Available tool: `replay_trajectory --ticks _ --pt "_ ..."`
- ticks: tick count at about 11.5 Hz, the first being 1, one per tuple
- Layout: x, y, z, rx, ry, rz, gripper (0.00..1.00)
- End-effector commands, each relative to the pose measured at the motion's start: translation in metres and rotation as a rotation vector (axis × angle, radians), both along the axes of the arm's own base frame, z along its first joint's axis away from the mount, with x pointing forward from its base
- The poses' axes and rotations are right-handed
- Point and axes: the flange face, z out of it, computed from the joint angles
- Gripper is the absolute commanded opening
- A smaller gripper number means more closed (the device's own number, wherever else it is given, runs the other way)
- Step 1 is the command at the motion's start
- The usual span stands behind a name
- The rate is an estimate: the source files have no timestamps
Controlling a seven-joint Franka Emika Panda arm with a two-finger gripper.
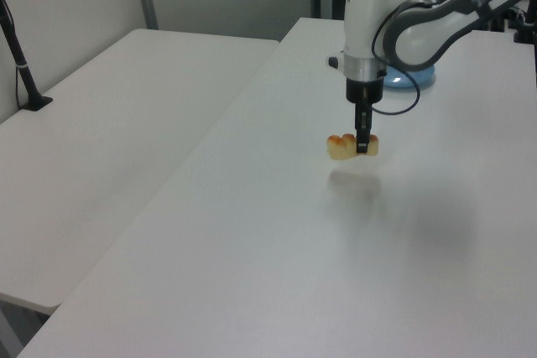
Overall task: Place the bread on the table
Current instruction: 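Carry the bread roll away from the plate and lower it onto the table, then open the gripper to release the bread roll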
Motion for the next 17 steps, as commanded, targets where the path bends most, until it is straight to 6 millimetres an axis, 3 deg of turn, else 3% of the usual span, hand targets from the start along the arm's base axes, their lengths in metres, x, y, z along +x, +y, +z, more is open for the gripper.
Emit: replay_trajectory --ticks 1,3,4,5,8,12,13,15,17 --pt "0.007 0.014 -0.033 -0.035 -0.028 0.003 0.21" --pt "0.008 0.019 -0.050 -0.111 -0.034 -0.006 0.28" --pt "0.008 0.019 -0.055 -0.137 -0.037 -0.030 0.58" --pt "0.009 0.019 -0.051 -0.142 -0.047 -0.036 1.00" --pt "0.013 0.006 -0.009 -0.148 -0.085 -0.071 1.00" --pt "0.008 -0.047 0.106 -0.206 -0.058 -0.195 1.00" --pt "0.004 -0.064 0.136 -0.222 -0.043 -0.241 1.00" --pt "-0.020 -0.115 0.197 -0.165 -0.061 -0.364 1.00" --pt "-0.048 -0.163 0.238 -0.060 -0.057 -0.486 1.00"
